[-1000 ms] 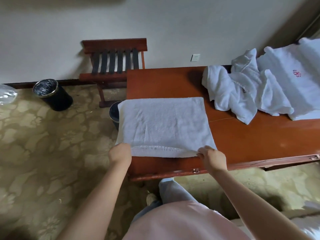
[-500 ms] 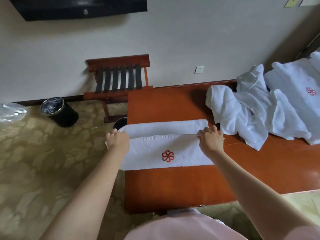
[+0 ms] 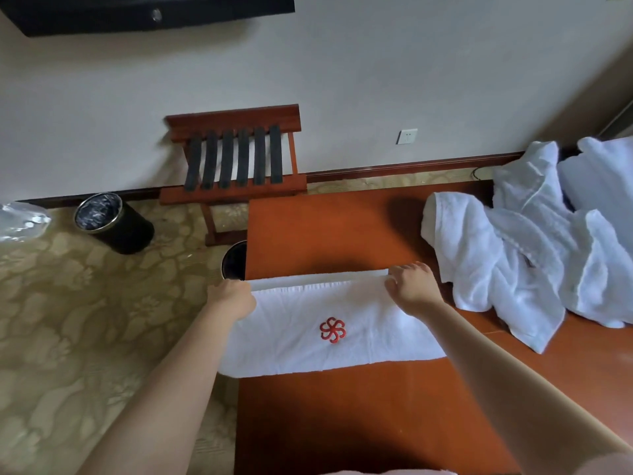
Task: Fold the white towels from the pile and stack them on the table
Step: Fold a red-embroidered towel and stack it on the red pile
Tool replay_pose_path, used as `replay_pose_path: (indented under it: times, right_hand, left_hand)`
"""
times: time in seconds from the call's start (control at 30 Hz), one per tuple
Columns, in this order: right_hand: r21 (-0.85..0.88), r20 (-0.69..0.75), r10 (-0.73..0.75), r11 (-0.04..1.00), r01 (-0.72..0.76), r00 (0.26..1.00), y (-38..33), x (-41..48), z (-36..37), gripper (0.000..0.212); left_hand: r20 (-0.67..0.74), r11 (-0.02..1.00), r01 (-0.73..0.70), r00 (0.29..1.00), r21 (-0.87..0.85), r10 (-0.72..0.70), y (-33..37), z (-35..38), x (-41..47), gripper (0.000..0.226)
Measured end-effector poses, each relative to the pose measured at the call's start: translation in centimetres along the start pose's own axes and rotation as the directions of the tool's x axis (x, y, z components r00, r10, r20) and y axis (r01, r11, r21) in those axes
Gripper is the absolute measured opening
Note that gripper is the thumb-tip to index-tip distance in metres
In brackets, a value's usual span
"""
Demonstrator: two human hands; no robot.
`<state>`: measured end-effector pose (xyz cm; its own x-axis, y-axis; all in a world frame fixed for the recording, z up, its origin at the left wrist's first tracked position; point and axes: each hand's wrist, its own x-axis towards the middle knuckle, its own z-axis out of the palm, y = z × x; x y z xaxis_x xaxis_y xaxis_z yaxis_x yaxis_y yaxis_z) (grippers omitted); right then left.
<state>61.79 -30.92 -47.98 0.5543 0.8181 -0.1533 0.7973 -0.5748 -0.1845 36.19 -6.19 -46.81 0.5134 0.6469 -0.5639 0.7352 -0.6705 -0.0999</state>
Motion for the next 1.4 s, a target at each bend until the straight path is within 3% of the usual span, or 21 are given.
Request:
replay_pose_path:
  times: [0.2,0.4,0.67,0.93,1.0,1.07,1.17,1.23,1.3,1.4]
  right_hand:
    - [-0.021,0.158,0.006,1.0,-0.003,0.987,0.7,2.6,1.0,0.024]
    - [-0.072,0.141,-0.033,0.996,0.043,0.99,1.7,3.9,1.9,0.023]
    - [-0.163,0.164,-0.032,0.985,0.059,0.986,1.3,4.8,2.2,0.025]
    - [-0.182,0.142,0.016,0.983,0.01,0.99,0.8,5.0,3.0,0.023]
    - [-0.2,0.103,0.056,0.979,-0.034,0.993,0.3,4.5,3.1,0.023]
    - [-0.235,-0.002,0.072,0.97,-0.07,0.997,-0.3,3.7,3.4,0.02]
    - [-0.1,-0.255,0.094,0.987,-0.123,0.962,-2.1,2.3,3.8,0.016]
    - [0.019,-0.333,0.054,0.999,-0.051,0.941,-4.3,1.0,4.7,0.014]
    - [0.095,-0.315,-0.02,0.994,0.052,0.949,-6.4,-0.4,6.2,0.022]
    - [0.223,-0.104,0.012,0.975,0.012,0.994,-6.3,-2.0,7.7,0.043]
  left_hand:
    - [0.107,0.967,-0.052,0.991,-0.249,0.081,-1.4,1.4,3.1,0.017]
    - [0.092,0.915,-0.011,0.994,-0.402,0.052,-2.6,1.4,5.5,0.018]
    - [0.094,0.976,-0.015,0.995,-0.219,0.036,-2.2,1.5,6.2,0.017]
    - [0.104,0.989,0.088,0.992,-0.12,-0.076,-0.5,0.6,5.8,0.015]
    - [0.005,0.985,0.145,0.989,-0.094,-0.146,0.2,0.7,5.4,0.016]
    - [-0.213,0.985,0.161,0.962,-0.063,-0.171,0.9,1.4,4.7,0.026]
    - [-0.519,0.997,0.002,0.854,-0.08,-0.043,2.7,1.8,3.2,0.025]
    - [-0.583,0.976,-0.195,0.806,-0.094,0.105,4.8,2.3,2.3,0.02]
    - [-0.5,0.937,-0.316,0.842,-0.15,0.204,7.2,2.6,1.5,0.023]
    - [-0.338,0.924,-0.301,0.917,-0.235,0.213,9.0,2.9,1.8,0.04]
